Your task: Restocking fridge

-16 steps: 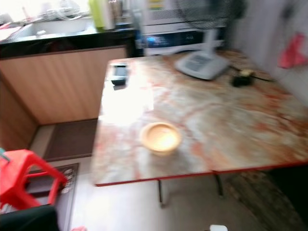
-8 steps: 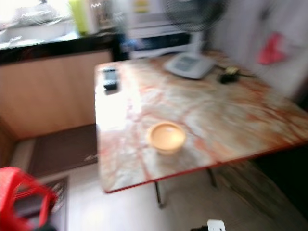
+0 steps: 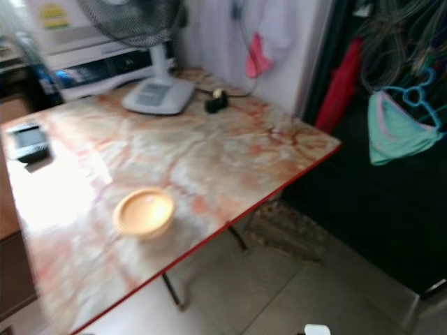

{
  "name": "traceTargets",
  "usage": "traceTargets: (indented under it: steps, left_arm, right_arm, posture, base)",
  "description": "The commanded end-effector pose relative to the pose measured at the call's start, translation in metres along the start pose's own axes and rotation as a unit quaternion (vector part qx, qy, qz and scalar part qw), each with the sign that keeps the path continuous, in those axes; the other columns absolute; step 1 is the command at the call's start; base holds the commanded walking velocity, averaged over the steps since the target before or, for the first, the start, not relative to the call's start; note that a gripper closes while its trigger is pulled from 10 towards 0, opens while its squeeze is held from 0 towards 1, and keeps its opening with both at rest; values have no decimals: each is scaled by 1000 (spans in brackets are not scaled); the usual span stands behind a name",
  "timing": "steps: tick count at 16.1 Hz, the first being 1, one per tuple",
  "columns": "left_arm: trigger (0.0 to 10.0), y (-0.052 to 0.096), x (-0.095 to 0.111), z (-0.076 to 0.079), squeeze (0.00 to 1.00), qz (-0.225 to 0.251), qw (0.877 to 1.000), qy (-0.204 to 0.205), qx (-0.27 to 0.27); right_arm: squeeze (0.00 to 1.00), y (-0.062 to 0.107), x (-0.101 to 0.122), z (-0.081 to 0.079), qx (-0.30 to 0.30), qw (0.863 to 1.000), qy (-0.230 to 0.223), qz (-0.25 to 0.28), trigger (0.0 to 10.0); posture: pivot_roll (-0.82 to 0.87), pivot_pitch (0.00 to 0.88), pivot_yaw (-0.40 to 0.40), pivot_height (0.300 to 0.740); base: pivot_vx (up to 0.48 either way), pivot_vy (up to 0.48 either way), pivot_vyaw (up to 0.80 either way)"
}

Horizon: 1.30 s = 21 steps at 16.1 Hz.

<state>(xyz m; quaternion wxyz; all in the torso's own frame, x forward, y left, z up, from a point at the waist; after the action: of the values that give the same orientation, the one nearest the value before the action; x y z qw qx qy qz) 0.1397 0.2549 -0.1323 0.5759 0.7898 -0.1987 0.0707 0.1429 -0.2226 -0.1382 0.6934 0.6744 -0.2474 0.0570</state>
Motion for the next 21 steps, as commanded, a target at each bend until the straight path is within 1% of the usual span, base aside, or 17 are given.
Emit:
traceTargets:
  steps: [1,3,6,9,15,18,21]
  left_arm:
    - [10000,0,-5,0,0,-10,1000,-2,-1]
    - [10000,1,-7,2,0,-12,1000,0,-5]
    - [10000,1,-8,4,0,-13,1000,7,-5]
    - [10000,1,-6,4,0,-12,1000,1,-6]
    - [10000,1,-6,6,0,-13,1000,-4,-6]
    - [10000,1,-6,5,0,-14,1000,-4,-6]
    - [10000,1,-7,7,0,-18,1000,-5,-9]
  right_arm:
    - [0,0,1,-2,5,1000,7,-2,10000]
    - [0,0,2,-2,10,1000,15,0,10000]
    - [0,0,3,-1,10,1000,11,2,10000]
    - [0,0,4,-1,11,1000,5,7,10000]
    - [0,0,4,0,11,1000,7,4,10000]
    - [0,0,4,-1,12,1000,6,6,10000]
    - [0,0,4,-1,13,1000,4,7,10000]
  posture:
    - [131,0,22,740]
    - [133,0,19,740]
    - [135,0,14,740]
    - [134,0,13,740]
    - [133,0,11,740]
    - [133,0,11,740]
    - [133,0,11,740]
  base:
    - [0,0,-788]
    - [0,0,0]
    - [0,0,0]
    - [0,0,0]
    - [0,-328,0]
    - [0,-480,0]
    - [0,-100,0]
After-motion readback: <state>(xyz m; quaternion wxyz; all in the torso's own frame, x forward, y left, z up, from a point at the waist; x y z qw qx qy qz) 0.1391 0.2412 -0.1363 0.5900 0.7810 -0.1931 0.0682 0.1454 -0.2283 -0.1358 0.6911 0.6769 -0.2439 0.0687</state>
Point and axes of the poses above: a point about 5 cm out from each wrist's last joint towards the gripper, its own y axis pointing back from the gripper into the wrist, its own x axis along the axis of the wrist's last joint, z = x × y, the point moved 4 cm from there along -y, pointing out of the wrist towards the gripper, and after that the axes turned 11 degrees about -y, right-handed, at the moved point
